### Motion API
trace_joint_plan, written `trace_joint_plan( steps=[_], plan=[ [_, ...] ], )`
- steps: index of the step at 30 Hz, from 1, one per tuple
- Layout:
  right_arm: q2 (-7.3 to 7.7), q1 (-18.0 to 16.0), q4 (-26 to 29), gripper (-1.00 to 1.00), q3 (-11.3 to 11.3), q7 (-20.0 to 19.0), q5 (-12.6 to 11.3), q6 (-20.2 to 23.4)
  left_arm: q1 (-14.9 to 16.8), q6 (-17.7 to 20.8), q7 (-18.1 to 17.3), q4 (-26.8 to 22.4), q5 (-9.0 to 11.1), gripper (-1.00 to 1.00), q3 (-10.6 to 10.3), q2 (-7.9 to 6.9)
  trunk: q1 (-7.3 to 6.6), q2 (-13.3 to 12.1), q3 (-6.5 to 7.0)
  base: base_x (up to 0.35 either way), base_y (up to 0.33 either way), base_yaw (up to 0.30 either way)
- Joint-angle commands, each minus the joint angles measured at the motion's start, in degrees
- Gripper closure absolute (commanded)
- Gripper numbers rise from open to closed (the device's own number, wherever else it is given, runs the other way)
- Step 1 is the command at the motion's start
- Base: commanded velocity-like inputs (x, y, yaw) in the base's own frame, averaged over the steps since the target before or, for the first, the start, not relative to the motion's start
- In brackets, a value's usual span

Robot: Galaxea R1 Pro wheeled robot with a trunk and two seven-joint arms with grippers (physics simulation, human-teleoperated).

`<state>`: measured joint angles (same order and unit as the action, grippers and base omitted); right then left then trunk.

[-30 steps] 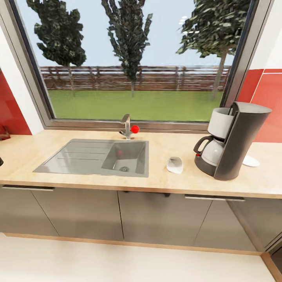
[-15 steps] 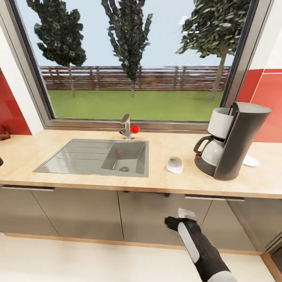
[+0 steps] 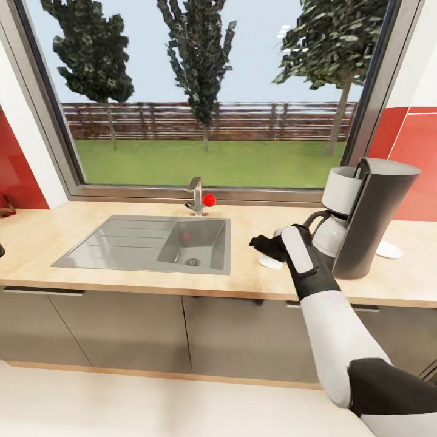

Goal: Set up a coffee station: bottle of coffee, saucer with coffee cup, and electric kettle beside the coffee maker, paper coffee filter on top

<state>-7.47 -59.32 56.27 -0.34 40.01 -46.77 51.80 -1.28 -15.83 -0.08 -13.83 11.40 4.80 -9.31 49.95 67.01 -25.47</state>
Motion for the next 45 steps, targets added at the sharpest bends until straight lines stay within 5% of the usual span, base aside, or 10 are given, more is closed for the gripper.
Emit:
trace_joint_plan(
  steps=[1,6,11,17,32,45],
  plan=[
    [0.11,-1.34,-2.5,-1.0,-0.11,0.49,-1.15,-0.92,-0.04,-0.14,-0.01,-0.08,0.23,-1.0,0.06,0.0,0.0,0.04,-0.05,0.0,0.0,0.0],
    [0.71,-4.24,-8.18,-1.0,-0.18,0.11,-1.75,-3.62,-0.04,-0.54,-0.1,0.07,0.21,-1.0,0.04,0.0,0.0,0.04,-0.05,0.0,0.0,0.0],
    [3.63,-6.08,-14.02,-1.0,-0.19,-4.65,-1.89,-8.18,-0.04,-0.77,-0.43,0.32,0.2,-1.0,0.1,-0.05,0.0,0.04,-0.05,0.0,0.0,0.0],
    [4.97,-9.98,-22.14,-1.0,-0.18,-7.64,-1.62,-11.6,-0.04,-0.82,-0.6,0.52,0.2,-1.0,0.11,-0.09,0.0,0.04,-0.05,0.0,0.0,0.0],
    [3.89,-15.22,-34.84,-1.0,0.12,-11.89,-1.18,-17.89,-0.04,-0.87,-0.71,0.74,0.2,-1.0,0.12,-0.09,0.0,0.04,-0.05,0.0,0.0,0.0],
    [2.91,-15.3,-37.73,-1.0,0.81,-16.1,3.46,-22.36,-0.04,-2.11,-0.71,2.37,0.2,-1.0,0.12,-0.11,0.0,0.04,-0.05,0.025,0.005,0.0]
  ],
)
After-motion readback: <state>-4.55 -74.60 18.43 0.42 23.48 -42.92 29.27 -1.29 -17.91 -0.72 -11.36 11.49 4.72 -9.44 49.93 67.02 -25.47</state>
